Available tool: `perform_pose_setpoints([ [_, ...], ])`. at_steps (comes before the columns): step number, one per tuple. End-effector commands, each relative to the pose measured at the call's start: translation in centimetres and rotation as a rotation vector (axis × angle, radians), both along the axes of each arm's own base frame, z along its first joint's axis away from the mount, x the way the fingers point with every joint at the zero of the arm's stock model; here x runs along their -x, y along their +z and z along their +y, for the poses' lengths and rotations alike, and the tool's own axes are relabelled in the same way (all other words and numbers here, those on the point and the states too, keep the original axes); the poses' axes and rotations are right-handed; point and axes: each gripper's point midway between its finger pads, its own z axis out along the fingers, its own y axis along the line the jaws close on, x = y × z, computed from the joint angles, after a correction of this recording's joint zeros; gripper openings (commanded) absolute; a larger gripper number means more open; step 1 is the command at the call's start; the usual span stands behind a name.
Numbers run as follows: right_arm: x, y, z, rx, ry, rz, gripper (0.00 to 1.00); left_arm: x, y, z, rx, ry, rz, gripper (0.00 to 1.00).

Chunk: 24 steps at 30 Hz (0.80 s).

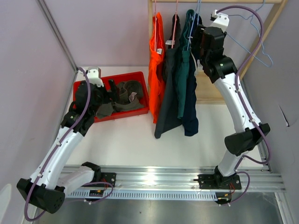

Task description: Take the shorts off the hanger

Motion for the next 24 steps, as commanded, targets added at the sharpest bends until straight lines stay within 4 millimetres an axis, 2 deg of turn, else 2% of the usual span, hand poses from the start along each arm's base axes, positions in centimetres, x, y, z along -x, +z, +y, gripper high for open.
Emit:
perform_pose_setpoints([
  [1, -1.2, 0.3, -0.1, -0.034, -0.005, -0.037, 0.70, 0.2, 1.0, -0.1, 0.013, -0.016, -0.038, 0.99],
  [7, -3.3, -0.9, 0.1, -0.041, 0.002, -0.034, 0.66, 0.3, 1.0, 0.0, 0.017, -0.013, -0.036, 0.99],
  [9, -4.1, 0.3, -0.2, -0.053, 0.001, -0.064, 0.63, 0.3, 1.0, 0.0, 0.019, -0.012, -0.038, 1.00],
  [10, -5.3, -1.1, 0.4, -0.042, 0.017, -0.032, 0.59, 0.3, 1.0, -0.1, 0.019, -0.015, -0.035, 0.99],
  [11, -5.8, -0.9, 0.4, -0.043, 0.021, -0.033, 0.55, 0.3, 0.9, -0.1, 0.019, -0.015, -0.033, 0.99],
  [12, -5.7, 1.9, 0.3, -0.058, 0.025, -0.089, 0.48, 0.3, 0.9, 0.0, 0.016, -0.013, -0.034, 0.99],
  [13, -6.2, 1.9, 0.5, -0.058, 0.029, -0.087, 0.42, 0.3, 0.8, 0.0, 0.015, -0.010, -0.032, 0.99],
  [14, -7.1, 0.5, 1.0, -0.048, 0.037, -0.055, 0.35, 0.3, 0.9, 0.1, 0.014, -0.009, -0.034, 0.99],
  [17, -7.4, 1.6, 1.6, -0.064, 0.063, -0.092, 0.27, 0.2, 0.9, 0.1, 0.013, -0.007, -0.031, 0.99],
  [19, -7.6, 1.2, 1.8, -0.071, 0.069, -0.088, 0.20, 0.2, 0.8, 0.2, 0.012, -0.004, -0.028, 0.99],
  [21, -7.6, 1.1, 1.6, -0.080, 0.066, -0.088, 0.02, 0.2, 0.6, 0.2, 0.012, -0.005, -0.024, 0.99],
  [23, -7.6, 0.6, 1.6, -0.083, 0.069, -0.074, 0.00, 0.1, 0.7, 0.2, 0.015, -0.008, -0.024, 0.99],
  [24, -7.3, 1.0, 1.4, -0.084, 0.069, -0.081, 0.00, 0.0, 0.6, 0.1, 0.016, -0.009, -0.021, 0.99],
])
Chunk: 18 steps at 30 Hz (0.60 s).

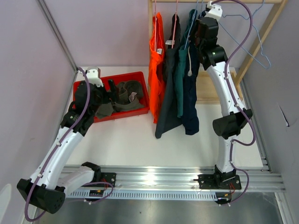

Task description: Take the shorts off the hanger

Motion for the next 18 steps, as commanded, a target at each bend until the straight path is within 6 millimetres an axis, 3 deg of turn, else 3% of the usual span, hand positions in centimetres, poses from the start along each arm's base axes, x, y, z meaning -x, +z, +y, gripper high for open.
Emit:
perform_pose_setpoints([
  [1, 0.8, 1.6, -0.7, -0.021, -0.002, -0.032, 0.00, 0.0, 0.5, 0.0, 0.013, -0.013, -0.017, 0.99],
  [7, 3.6, 5.9, -2.0, -0.020, -0.029, -0.114, 0.00, -0.2, 0.1, -0.5, 0.017, -0.043, -0.009, 0.99],
  [13, 7.4, 10.9, -5.2, 0.006, -0.094, -0.205, 0.00, 0.4, 0.5, -2.2, 0.039, -0.150, -0.045, 0.99],
  [17, 9.5, 12.4, -6.5, 0.018, -0.110, -0.222, 0.00, 0.7, 0.9, -3.3, 0.044, -0.219, -0.066, 0.99],
  [18, 9.7, 12.0, -6.5, 0.022, -0.109, -0.205, 0.00, 0.8, 1.6, -3.7, 0.050, -0.246, -0.091, 0.99],
])
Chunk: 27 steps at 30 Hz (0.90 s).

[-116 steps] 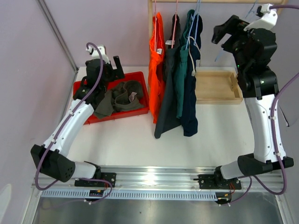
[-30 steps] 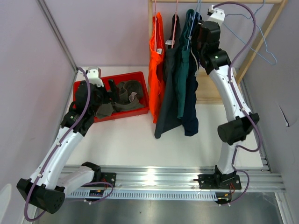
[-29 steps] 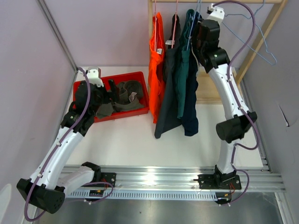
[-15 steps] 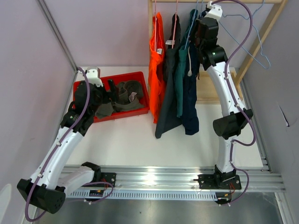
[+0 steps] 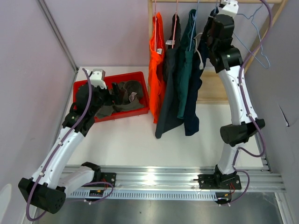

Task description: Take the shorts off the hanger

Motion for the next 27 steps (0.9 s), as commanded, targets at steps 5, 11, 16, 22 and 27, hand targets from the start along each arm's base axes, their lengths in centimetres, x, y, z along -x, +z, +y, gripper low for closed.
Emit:
perform_pose_setpoints([
  [5, 8.5, 7.5, -3.8, -0.057, -0.045, -0.175, 0.00, 3.3, 7.4, -7.9, 0.037, -0.365, -0.204, 0.99],
  [11, 12.0, 3.7, -3.9, -0.116, -0.032, -0.117, 0.00, 9.7, 10.5, -17.7, 0.066, -0.683, -0.267, 0.99],
  [16, 16.9, 3.3, -4.1, -0.165, -0.028, -0.128, 0.00, 15.2, 12.1, -24.8, 0.179, -0.878, -0.305, 0.99],
  [22, 19.8, 2.4, -3.1, -0.232, 0.005, -0.111, 0.00, 19.0, 10.1, -32.1, 0.158, -0.988, -0.296, 0.99],
  [27, 21.4, 2.5, -2.4, -0.262, 0.031, -0.109, 0.00, 19.2, 9.3, -35.6, 0.117, -0.955, -0.315, 0.99],
])
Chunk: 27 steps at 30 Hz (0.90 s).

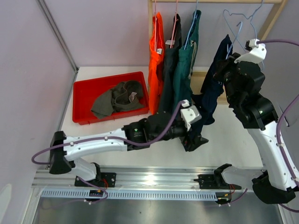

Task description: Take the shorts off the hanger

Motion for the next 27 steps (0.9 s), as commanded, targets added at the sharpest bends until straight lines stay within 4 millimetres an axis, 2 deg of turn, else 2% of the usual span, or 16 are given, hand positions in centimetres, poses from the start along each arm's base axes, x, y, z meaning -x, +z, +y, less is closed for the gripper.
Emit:
perform_pose_setpoints([
  [1, 1.8, 3.0, -0.5, -0.106, -0.017, -0.099, 0.00, -1.1, 4.3, -1.4, 0.113, 0.073, -0.074, 1.00],
  [5, 2.9, 3.1, -0.4, -0.119, 0.004, -0.096, 0.00, -1.6, 3.5, -3.0, 0.111, 0.089, -0.071, 0.99],
  [9, 4.0, 3.1, -0.3, -0.143, 0.026, -0.096, 0.00, -3.0, 4.1, -3.7, 0.120, 0.167, -0.098, 0.99],
  [12, 4.9, 3.1, -0.4, -0.154, 0.043, -0.096, 0.00, -4.6, 3.8, -3.8, 0.102, 0.249, -0.107, 0.88],
  [13, 5.0, 3.2, -0.4, -0.156, 0.044, -0.096, 0.00, -4.7, 4.1, -3.9, 0.102, 0.258, -0.113, 0.60],
  [15, 5.3, 3.1, -0.6, -0.158, 0.041, -0.096, 0.00, -5.2, 4.0, -4.0, 0.086, 0.282, -0.108, 0.17],
  [16, 5.3, 3.1, -0.7, -0.154, 0.038, -0.100, 0.00, -5.2, 3.8, -4.4, 0.081, 0.285, -0.091, 0.00],
  [18, 5.3, 3.7, -1.0, -0.136, 0.029, -0.111, 0.00, -4.3, 2.7, -4.5, 0.047, 0.266, -0.082, 0.00],
  [19, 4.9, 3.8, -0.9, -0.125, 0.020, -0.107, 0.00, -3.8, 3.1, -3.8, 0.053, 0.272, -0.085, 0.00],
  [21, 4.7, 5.2, -1.2, -0.099, 0.012, -0.128, 0.00, -1.5, 1.1, -3.1, 0.017, 0.263, -0.082, 0.00],
  [22, 4.5, 5.6, -1.2, -0.092, 0.010, -0.131, 0.00, -0.6, 1.1, -2.6, 0.024, 0.258, -0.073, 0.00],
  [23, 3.7, 5.4, -0.8, -0.072, 0.008, -0.116, 0.00, 1.5, -0.5, -1.5, -0.001, 0.227, -0.064, 0.00],
  [24, 3.8, 6.8, -1.3, -0.066, -0.003, -0.139, 0.00, 2.3, -0.4, -0.8, 0.016, 0.239, -0.039, 0.00],
  [25, 3.6, 7.2, -1.4, -0.060, -0.008, -0.144, 0.00, 4.5, -1.8, -0.3, 0.000, 0.208, -0.028, 0.00],
  [26, 2.9, 7.3, -1.1, -0.050, -0.007, -0.141, 0.00, 5.5, -0.5, 1.0, 0.040, 0.205, -0.015, 0.00],
  [27, 2.7, 7.7, -1.3, -0.042, -0.014, -0.146, 0.00, 6.4, -3.0, 1.9, 0.005, 0.209, 0.005, 0.00],
])
